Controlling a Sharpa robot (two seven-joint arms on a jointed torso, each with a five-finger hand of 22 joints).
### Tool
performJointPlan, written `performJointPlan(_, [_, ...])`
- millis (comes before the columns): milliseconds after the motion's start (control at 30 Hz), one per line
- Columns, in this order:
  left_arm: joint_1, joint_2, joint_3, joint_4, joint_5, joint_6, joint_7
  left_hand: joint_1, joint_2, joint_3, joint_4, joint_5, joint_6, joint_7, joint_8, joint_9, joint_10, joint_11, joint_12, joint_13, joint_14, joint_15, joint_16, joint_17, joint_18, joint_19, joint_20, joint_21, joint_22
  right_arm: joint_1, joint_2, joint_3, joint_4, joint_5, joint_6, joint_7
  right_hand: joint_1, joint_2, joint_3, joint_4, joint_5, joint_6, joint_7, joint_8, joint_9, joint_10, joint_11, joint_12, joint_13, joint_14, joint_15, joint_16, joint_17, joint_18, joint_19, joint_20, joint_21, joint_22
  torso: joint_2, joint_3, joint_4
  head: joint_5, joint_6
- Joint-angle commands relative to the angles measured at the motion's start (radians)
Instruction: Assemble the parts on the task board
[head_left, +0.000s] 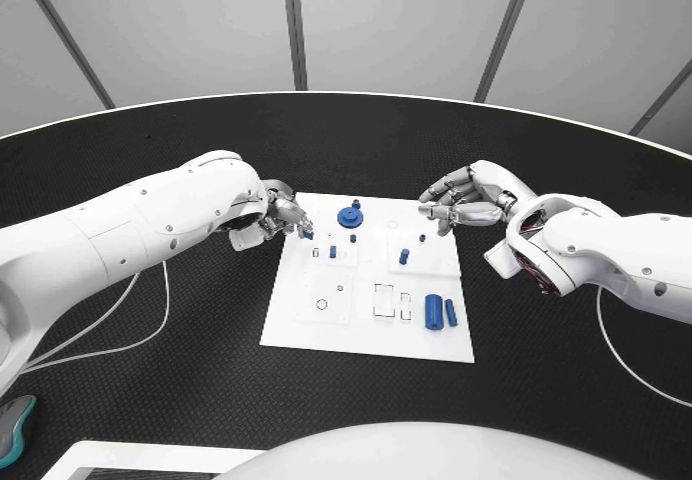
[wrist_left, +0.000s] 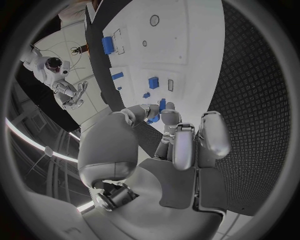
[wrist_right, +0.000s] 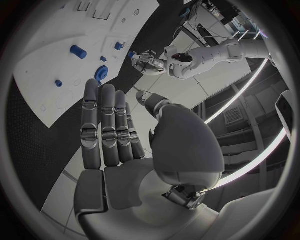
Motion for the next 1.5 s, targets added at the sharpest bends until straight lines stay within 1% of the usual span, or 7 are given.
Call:
performJointPlan(33, [-0.001,0.004,-0.001,-0.002,-0.008,0.020,-0.003,0.004,0.008,0.120,-0.127,0.008,0.023,-0.015,0.005,0.002,0.036,-0.026,0.008,0.007,0.047,-0.005,0.005,0.024,-0.006,0.002,-0.005,0.006,0.006,0.000,0.000,0.000,0.000,0.000,0.000,0.000,0.000,0.000,0.000,0.008,0.006,-0.008,0.000,0.004,0.001,-0.007,0.003,0.005,0.001,-0.006,-0.002,-0.006,0.001,0.003,0.002,0.001,0.001,-0.001,-0.001,0.0011,-0.0004,-0.001,-0.001])
performJointPlan(300, [-0.006,0.017,-0.004,-0.008,-0.018,0.041,-0.007,0.004,0.008,0.120,-0.128,0.011,0.024,-0.015,0.004,0.002,0.036,-0.026,0.007,0.006,0.047,-0.006,0.005,0.023,-0.006,0.002,-0.005,0.007,0.007,0.000,-0.001,0.000,0.003,0.000,-0.001,0.001,0.000,0.000,0.000,0.008,0.006,-0.008,0.000,0.004,0.001,-0.007,0.003,0.005,0.001,-0.006,-0.002,-0.006,0.001,0.003,0.002,0.001,0.001,-0.001,0.000,-0.0002,0.0003,-0.005,-0.005])
performJointPlan(433, [-0.008,0.024,-0.004,-0.014,-0.021,0.037,-0.010,0.004,0.007,0.120,-0.129,0.015,0.025,-0.015,0.005,0.002,0.038,-0.026,0.009,0.009,0.047,-0.006,0.005,0.024,-0.006,0.002,-0.005,0.007,0.006,0.000,-0.001,0.000,0.003,0.000,-0.001,0.001,0.000,0.000,0.000,0.008,0.006,-0.008,0.000,0.004,0.001,-0.007,0.003,0.005,0.001,-0.006,-0.002,-0.006,0.001,0.003,0.002,0.001,0.001,-0.001,-0.001,0.0003,0.0001,-0.005,-0.006])
performJointPlan(600, [-0.015,0.032,-0.005,-0.029,-0.023,0.025,-0.014,0.004,0.007,0.120,-0.129,0.016,0.025,-0.015,0.004,0.002,0.038,-0.026,0.009,0.009,0.047,-0.006,0.005,0.024,-0.006,0.002,-0.005,0.007,0.007,0.000,0.000,0.000,0.004,0.000,-0.001,0.001,0.002,0.000,0.001,0.007,0.007,-0.009,0.000,0.005,0.001,-0.007,0.003,0.006,0.003,-0.006,-0.002,-0.007,0.003,0.003,0.003,0.001,0.001,-0.002,0.000,-0.0008,0.0007,-0.006,-0.007])
performJointPlan(767, [-0.021,0.037,-0.005,-0.040,-0.024,0.015,-0.017,0.004,0.007,0.120,-0.129,0.016,0.025,-0.015,0.004,0.002,0.038,-0.026,0.009,0.009,0.047,-0.006,0.005,0.024,-0.006,0.002,-0.005,0.007,0.007,0.000,0.000,0.000,0.004,0.000,-0.001,0.001,0.002,0.000,0.001,0.007,0.007,-0.009,0.000,0.005,0.001,-0.007,0.003,0.006,0.003,-0.006,-0.002,-0.007,0.003,0.003,0.003,0.001,0.001,-0.002,0.000,-0.0002,0.0009,-0.007,-0.009])
performJointPlan(1167, [-0.034,0.050,-0.005,-0.053,-0.024,0.012,-0.023,0.003,0.006,0.119,-0.129,0.020,0.026,-0.016,0.004,0.002,0.039,-0.027,0.010,0.011,0.047,-0.006,0.005,0.024,-0.006,0.002,-0.005,0.007,0.007,0.000,0.000,0.000,0.005,0.000,-0.001,0.002,0.002,0.000,0.001,0.007,0.007,-0.009,0.000,0.005,0.001,-0.007,0.003,0.006,0.003,-0.006,-0.002,-0.007,0.003,0.003,0.003,0.001,0.001,-0.002,-0.001,-0.0006,0.0005,-0.008,-0.014])
performJointPlan(1500, [-0.039,0.054,-0.005,-0.055,-0.025,0.018,-0.024,0.003,0.006,0.119,-0.129,0.020,0.026,-0.016,0.004,0.002,0.039,-0.027,0.010,0.011,0.047,-0.006,0.005,0.024,-0.006,0.002,-0.005,0.007,0.007,0.000,0.000,0.000,0.005,0.000,0.000,0.002,0.002,0.000,0.001,0.007,0.007,-0.009,0.000,0.005,0.001,-0.007,0.003,0.006,0.003,-0.006,-0.002,-0.007,0.003,0.003,0.003,0.001,0.001,-0.002,-0.002,0.0005,0.0008,-0.010,-0.016])
